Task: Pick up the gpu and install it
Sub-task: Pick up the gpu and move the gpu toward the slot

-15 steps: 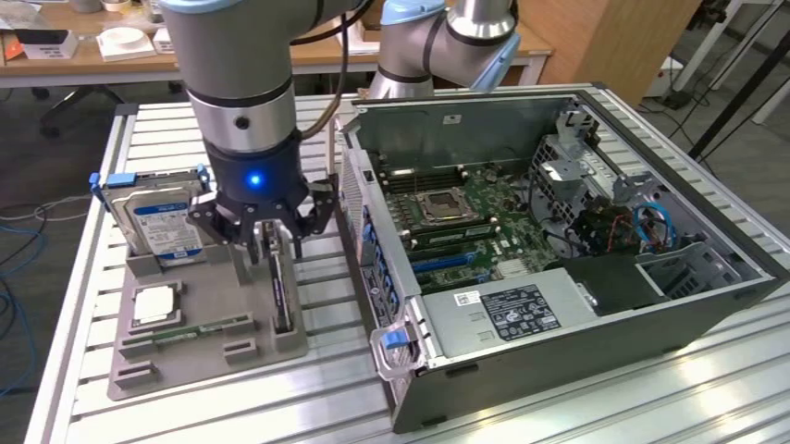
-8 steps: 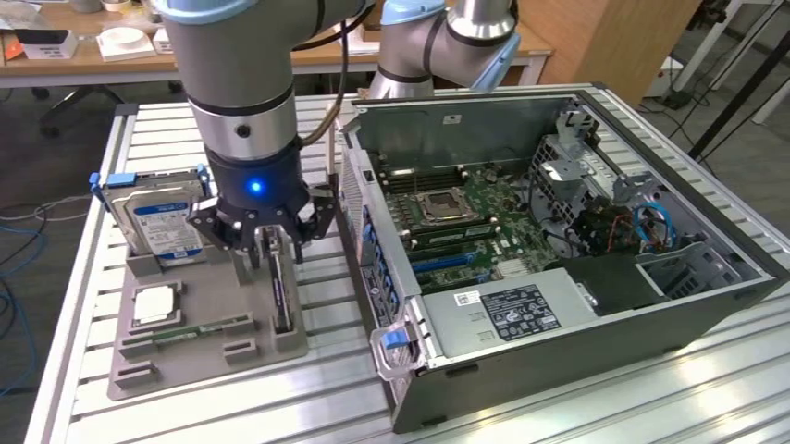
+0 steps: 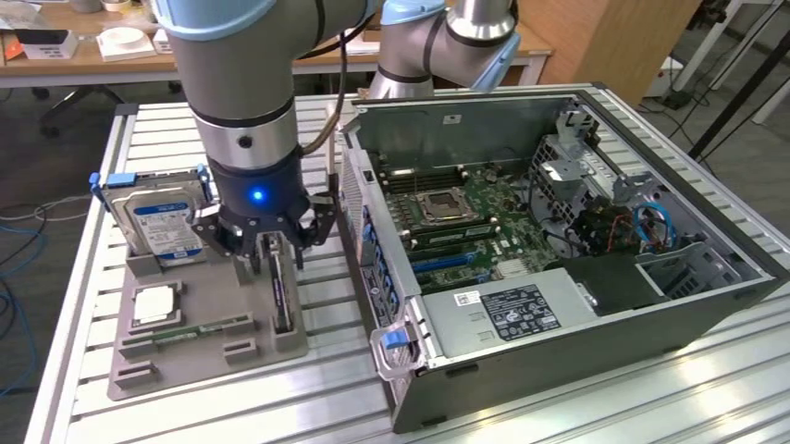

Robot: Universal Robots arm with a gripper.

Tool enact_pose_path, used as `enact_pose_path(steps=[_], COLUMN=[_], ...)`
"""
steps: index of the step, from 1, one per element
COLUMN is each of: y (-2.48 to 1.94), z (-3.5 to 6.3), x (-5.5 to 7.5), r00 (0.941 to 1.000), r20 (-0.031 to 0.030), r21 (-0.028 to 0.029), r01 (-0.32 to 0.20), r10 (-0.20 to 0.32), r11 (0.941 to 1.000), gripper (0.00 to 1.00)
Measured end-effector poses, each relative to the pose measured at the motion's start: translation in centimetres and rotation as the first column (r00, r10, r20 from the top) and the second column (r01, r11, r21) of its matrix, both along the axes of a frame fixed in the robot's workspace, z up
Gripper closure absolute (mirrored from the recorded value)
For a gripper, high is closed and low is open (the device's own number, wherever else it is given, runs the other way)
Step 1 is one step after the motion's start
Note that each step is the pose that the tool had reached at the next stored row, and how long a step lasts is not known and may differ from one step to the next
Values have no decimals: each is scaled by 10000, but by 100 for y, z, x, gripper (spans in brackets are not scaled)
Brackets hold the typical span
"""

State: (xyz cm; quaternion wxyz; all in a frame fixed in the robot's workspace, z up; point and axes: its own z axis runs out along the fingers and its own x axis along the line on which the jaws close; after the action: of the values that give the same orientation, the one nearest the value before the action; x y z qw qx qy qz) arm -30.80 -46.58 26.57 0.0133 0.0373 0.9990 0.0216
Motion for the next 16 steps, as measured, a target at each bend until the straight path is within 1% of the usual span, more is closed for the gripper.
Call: enact_pose_path(steps=[16], y=[1], z=[-208], x=[0], r00=[10000], r20=[-1], r21=[-6], r01=[1], r10=[-1], r11=[10000], gripper=[47])
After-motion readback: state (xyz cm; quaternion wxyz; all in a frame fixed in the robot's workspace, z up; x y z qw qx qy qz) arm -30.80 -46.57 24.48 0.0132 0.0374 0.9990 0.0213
